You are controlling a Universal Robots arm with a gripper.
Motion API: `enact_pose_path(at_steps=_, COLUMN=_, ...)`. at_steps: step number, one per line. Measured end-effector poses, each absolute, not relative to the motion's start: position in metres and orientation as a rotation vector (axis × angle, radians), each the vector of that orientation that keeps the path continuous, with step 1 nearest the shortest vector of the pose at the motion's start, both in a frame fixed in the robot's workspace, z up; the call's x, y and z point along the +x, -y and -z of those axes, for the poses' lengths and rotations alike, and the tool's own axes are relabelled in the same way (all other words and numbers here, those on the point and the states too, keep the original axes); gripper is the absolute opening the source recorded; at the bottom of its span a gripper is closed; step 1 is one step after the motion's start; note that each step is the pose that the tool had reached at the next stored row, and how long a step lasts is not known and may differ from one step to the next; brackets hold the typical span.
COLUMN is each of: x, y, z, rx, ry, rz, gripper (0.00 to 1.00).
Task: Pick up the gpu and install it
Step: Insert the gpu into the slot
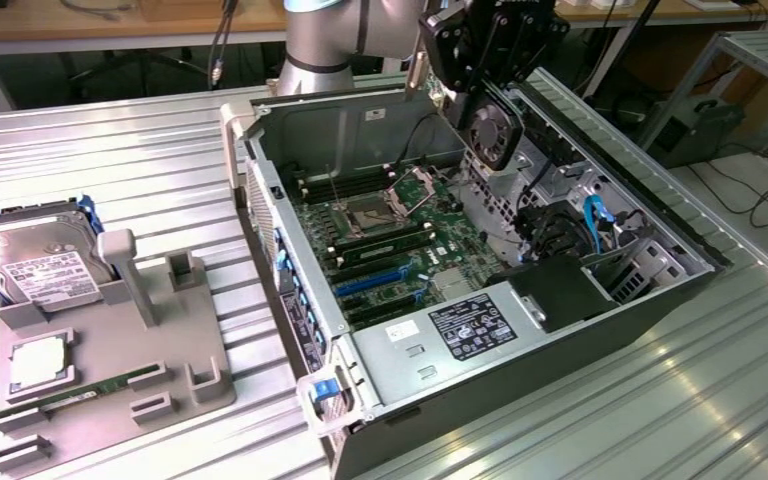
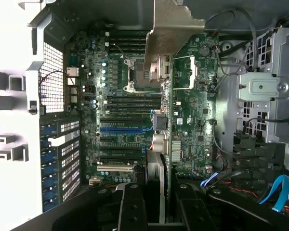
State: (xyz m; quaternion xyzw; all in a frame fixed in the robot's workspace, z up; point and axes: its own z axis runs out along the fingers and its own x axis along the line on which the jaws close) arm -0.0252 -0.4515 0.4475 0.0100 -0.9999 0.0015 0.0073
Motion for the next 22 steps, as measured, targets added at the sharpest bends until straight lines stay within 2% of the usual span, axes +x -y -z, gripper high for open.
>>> enact_pose_path(at_steps=22, x=-0.0253, y=0.4516, z=-0.4475, rx=0.394, ry=3.103, rz=-0.007, gripper=0.28)
